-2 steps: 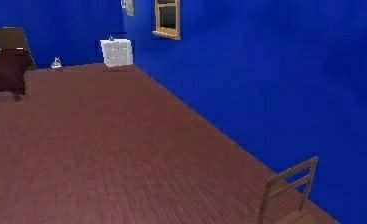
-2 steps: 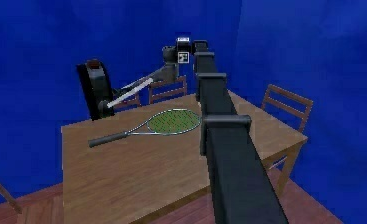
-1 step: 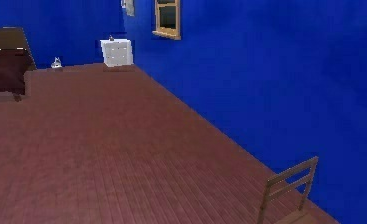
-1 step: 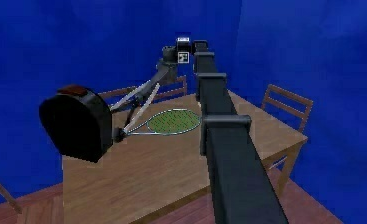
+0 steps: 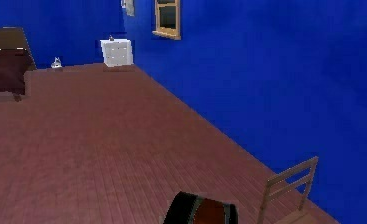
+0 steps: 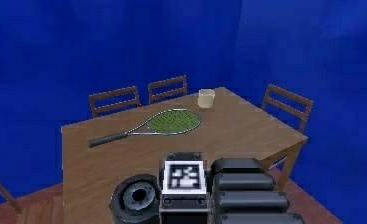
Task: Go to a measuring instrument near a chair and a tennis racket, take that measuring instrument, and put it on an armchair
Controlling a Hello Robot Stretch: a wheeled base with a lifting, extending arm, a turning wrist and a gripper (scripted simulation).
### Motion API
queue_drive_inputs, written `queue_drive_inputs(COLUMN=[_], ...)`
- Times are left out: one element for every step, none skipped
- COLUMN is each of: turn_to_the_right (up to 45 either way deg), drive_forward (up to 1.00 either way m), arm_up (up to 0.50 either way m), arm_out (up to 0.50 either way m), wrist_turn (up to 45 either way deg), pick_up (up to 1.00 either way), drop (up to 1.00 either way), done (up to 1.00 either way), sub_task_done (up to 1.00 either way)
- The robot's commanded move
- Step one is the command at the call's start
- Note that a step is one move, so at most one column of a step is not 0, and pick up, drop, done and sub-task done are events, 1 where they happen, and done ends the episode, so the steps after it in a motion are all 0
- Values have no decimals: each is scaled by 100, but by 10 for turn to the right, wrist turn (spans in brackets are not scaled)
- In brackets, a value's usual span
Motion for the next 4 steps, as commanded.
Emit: queue_drive_inputs(turn_to_the_right=[-450,-450,-60,-30], drive_forward=[0,0,0,0], arm_up=[0,0,0,0], arm_out=[0,0,0,0], wrist_turn=[0,0,0,0], pick_up=[0,0,0,0], drop=[0,0,0,0], done=[0,0,0,0], sub_task_done=[0,0,0,0])
